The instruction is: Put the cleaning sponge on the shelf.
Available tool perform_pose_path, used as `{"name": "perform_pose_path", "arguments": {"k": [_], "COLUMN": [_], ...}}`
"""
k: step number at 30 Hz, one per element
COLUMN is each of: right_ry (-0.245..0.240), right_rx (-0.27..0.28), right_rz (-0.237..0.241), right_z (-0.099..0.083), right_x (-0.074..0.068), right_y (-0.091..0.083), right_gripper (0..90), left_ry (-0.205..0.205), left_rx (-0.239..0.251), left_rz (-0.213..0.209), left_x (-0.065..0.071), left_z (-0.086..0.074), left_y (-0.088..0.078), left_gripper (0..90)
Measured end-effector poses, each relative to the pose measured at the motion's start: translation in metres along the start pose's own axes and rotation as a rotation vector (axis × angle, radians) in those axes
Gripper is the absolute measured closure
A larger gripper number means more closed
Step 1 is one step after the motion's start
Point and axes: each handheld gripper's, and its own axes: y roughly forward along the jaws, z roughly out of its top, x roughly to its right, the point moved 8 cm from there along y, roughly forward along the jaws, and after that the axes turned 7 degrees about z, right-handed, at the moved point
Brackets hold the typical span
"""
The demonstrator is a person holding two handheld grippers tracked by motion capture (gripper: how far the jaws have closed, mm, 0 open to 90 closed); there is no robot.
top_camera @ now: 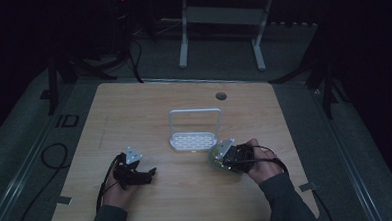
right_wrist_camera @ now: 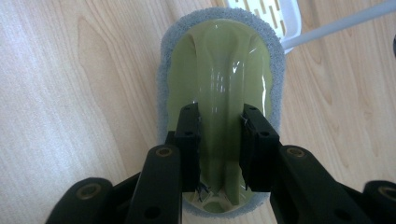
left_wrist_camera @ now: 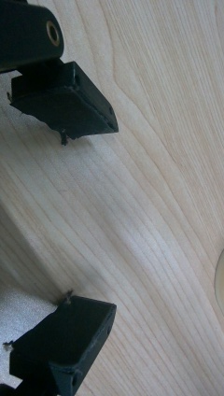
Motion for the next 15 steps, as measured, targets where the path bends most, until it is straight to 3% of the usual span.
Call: {"name": "perform_pose_path", "arguments": {"k": [3, 15], "right_ry": [-0.036, -0.09], "right_rx": [-0.007, -0.008], "right_rz": [-0.016, -0.037], "right_z": [0.003, 0.017], "right_x": [0.002, 0.003], "right_y": [0.0, 0.001], "right_gripper": [71.5, 71.5], "left_ry": [0.0, 0.0], "left_rx": [-0.001, -0.002], "left_rz": [0.0, -0.001], "left_x": [0.0, 0.0], "left_z": [0.0, 0.0], "left_y": [0.0, 0.0], "left_gripper": [12.4, 12.5]}}
